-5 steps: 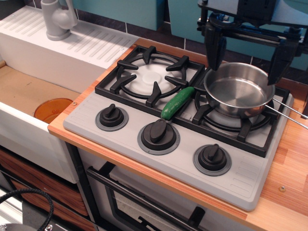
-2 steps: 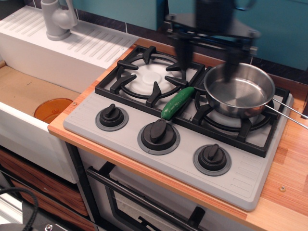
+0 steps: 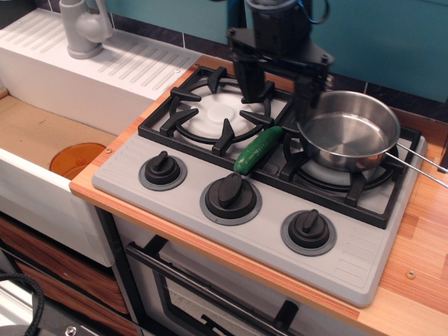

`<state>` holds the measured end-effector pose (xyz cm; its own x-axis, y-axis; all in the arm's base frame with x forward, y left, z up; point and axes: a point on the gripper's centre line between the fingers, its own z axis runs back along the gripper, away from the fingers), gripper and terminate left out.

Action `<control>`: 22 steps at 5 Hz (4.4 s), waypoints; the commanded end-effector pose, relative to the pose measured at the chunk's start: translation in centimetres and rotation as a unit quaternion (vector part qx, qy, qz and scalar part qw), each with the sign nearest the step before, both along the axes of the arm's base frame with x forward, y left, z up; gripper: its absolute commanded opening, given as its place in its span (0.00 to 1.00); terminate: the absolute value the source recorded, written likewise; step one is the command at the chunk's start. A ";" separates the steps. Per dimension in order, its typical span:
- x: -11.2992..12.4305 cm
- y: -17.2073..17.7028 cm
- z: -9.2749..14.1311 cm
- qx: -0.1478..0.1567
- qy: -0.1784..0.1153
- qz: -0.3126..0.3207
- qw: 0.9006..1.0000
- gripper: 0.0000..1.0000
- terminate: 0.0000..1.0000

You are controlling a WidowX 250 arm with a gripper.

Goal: Put pickle in pot or pan an put pot or pan on stove

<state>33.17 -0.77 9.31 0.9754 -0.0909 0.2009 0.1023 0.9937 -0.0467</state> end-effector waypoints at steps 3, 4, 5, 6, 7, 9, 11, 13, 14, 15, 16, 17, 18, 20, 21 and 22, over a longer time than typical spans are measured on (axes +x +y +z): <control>-1.6 1.0 -2.8 0.014 -0.069 0.022 0.997 1.00 0.00; -2.1 0.3 -3.7 0.018 -0.081 0.027 0.996 1.00 0.00; -2.2 -0.7 -4.5 0.019 -0.092 0.033 0.995 1.00 0.00; -1.9 -1.4 -4.6 0.019 -0.089 0.041 0.995 0.00 0.00; -2.0 -1.7 -3.9 0.020 -0.079 0.039 0.996 0.00 0.00; -2.5 -2.3 -1.9 0.016 -0.048 0.051 0.997 0.00 0.00; -3.3 -2.8 0.5 0.026 -0.026 0.055 0.998 0.00 0.00; -5.0 -6.6 5.6 0.045 0.004 0.088 0.995 0.00 0.00; -5.1 -9.8 7.3 0.054 0.013 0.108 0.993 0.00 0.00; -4.0 -11.7 8.0 0.054 0.018 0.113 0.992 0.00 0.00; -2.5 -11.7 8.3 0.049 0.023 0.107 0.993 0.00 0.00; -1.5 -11.3 7.3 0.043 0.017 0.100 0.994 0.00 0.00; -0.8 -11.2 6.3 0.039 0.007 0.098 0.994 0.00 0.00; 0.8 -10.6 4.5 0.024 -0.004 0.090 0.996 0.00 0.00; 1.1 -11.2 3.2 0.023 -0.016 0.090 0.996 0.00 0.00; 1.2 -11.4 2.3 0.016 -0.026 0.087 0.996 0.00 0.00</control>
